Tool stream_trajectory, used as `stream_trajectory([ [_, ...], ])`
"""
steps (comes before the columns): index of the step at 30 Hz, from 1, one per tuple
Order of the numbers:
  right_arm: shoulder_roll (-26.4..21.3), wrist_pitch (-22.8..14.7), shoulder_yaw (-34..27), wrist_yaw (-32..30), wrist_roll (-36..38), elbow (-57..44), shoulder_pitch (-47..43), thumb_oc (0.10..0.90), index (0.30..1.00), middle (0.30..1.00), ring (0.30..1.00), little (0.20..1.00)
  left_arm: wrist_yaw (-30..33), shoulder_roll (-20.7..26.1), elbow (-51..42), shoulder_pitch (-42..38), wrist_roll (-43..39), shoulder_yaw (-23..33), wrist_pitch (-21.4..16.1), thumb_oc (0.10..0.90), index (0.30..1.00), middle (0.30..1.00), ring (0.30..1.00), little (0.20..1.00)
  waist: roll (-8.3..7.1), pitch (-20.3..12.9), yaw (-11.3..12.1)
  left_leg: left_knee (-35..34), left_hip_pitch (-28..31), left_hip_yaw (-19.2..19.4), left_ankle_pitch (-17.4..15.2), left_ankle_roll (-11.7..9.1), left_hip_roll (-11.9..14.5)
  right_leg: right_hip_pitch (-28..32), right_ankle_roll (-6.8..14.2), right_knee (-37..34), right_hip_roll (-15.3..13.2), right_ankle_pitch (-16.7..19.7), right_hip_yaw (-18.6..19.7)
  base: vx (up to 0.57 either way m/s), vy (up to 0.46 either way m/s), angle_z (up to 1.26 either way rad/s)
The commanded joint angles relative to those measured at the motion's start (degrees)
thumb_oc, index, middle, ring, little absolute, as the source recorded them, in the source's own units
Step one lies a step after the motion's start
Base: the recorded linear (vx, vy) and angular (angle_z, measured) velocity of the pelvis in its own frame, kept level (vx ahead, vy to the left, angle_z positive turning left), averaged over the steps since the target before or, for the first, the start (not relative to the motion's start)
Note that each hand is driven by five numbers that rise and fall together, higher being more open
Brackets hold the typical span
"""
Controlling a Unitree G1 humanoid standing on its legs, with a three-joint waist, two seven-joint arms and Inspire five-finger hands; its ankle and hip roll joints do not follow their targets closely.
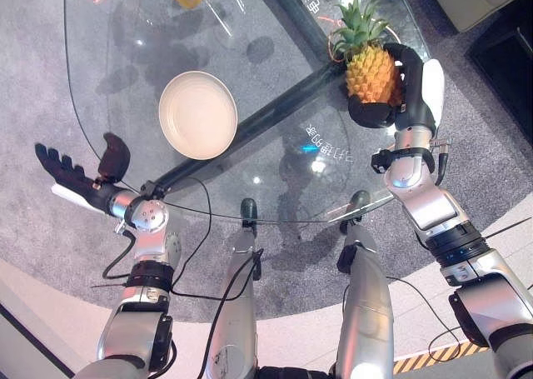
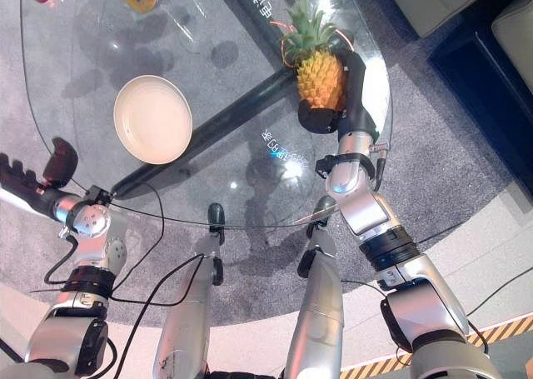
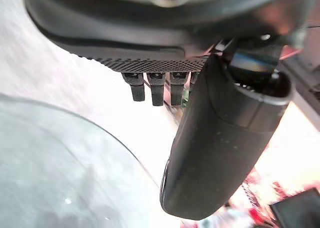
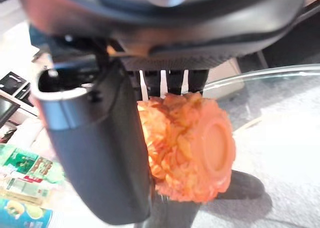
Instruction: Pick up the fruit to the plate
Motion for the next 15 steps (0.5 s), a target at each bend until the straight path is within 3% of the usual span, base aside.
stream_trajectory([
  [1, -0.29, -9.35, -3.94, -4.49, -7.00, -11.96, -1.36, 0.100, 0.300, 0.300, 0.300, 0.200, 0.07, 4.92, -4.38, -0.49, 5.13, 1.65, -6.20, 0.800, 0.900, 0.900, 0.900, 0.900, 2.31, -1.36, -1.09, -0.37, -2.76, -2.14, 4.82, -1.24, 2.99, 1.42, 4.98, 3.53, -3.81, -3.32, 2.87, 0.00, -0.041, 0.02],
  [15, 0.28, -15.31, -5.71, -2.40, -10.53, -14.49, -1.63, 0.100, 0.300, 0.300, 0.300, 0.200, -11.18, 5.19, -15.81, -4.83, 6.65, -2.29, -5.29, 0.800, 0.900, 0.900, 0.900, 0.900, 2.02, -1.36, -1.65, 0.62, -3.91, -2.32, 4.32, -1.35, 2.90, 1.22, 5.48, 3.08, -3.82, -2.93, 2.79, 0.00, -0.002, 0.00],
])
